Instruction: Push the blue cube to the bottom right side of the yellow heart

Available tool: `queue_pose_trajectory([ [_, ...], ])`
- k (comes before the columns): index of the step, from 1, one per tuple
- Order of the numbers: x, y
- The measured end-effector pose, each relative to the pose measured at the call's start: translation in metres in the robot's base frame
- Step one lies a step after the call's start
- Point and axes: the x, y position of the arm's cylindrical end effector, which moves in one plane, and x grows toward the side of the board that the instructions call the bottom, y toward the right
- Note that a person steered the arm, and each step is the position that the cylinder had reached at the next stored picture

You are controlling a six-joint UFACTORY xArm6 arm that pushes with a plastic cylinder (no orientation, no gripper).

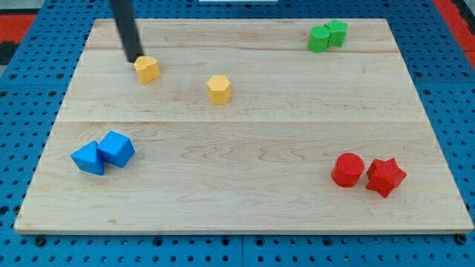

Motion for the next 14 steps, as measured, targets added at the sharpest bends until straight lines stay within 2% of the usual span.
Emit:
queue_pose_trajectory([
  [1, 0.006, 0.021],
  [2, 0.024, 0.080],
  [3, 0.033, 0.077],
  [4, 0.033, 0.041],
  [5, 0.061, -0.018],
  [7, 0.200, -0.053],
  [9, 0.205, 0.044],
  [10, 0.209, 0.061],
  [12, 0.174, 0.082],
  [14, 0.170, 0.160],
])
